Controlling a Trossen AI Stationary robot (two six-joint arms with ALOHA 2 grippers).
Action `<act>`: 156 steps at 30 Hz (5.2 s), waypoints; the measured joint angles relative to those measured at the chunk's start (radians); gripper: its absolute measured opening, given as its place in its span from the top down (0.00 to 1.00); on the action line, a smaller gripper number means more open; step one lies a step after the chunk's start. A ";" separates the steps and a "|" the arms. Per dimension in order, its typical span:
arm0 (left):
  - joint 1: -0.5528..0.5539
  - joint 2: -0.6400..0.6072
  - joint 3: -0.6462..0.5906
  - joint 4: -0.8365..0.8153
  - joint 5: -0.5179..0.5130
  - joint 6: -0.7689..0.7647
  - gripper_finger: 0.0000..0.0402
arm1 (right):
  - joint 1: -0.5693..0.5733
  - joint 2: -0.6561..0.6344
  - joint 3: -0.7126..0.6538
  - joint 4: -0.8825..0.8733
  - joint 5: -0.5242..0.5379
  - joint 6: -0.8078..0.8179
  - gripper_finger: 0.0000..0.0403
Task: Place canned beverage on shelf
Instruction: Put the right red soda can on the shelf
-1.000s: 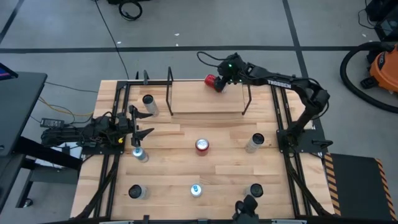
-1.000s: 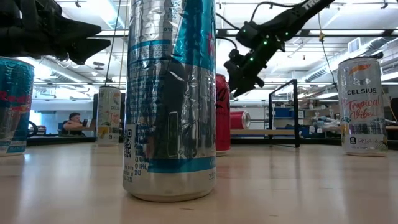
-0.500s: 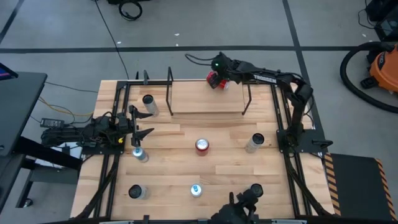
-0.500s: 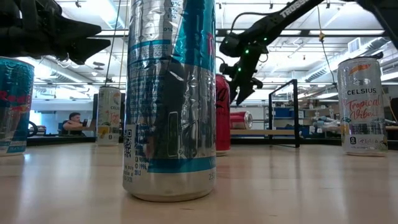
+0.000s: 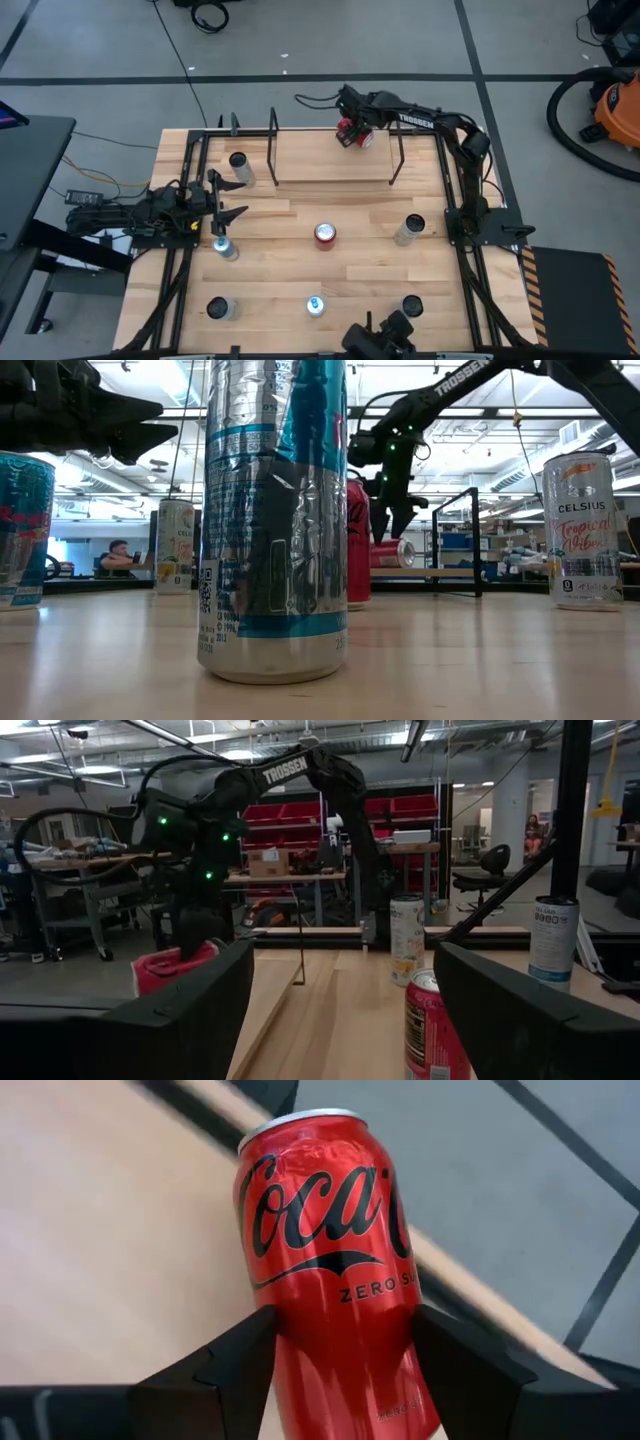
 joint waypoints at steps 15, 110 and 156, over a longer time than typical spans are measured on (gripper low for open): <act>0.000 0.000 0.000 -0.006 0.000 0.000 0.21 | 0.122 -0.034 -0.028 -0.121 -0.090 0.042 0.41; 0.000 0.000 0.000 -0.015 -0.001 0.025 0.21 | 0.165 -0.083 -0.053 -0.009 -0.254 -0.147 0.01; 0.000 0.000 0.000 -0.037 0.000 0.001 0.21 | 0.205 0.014 -0.001 0.020 -0.230 -0.163 0.24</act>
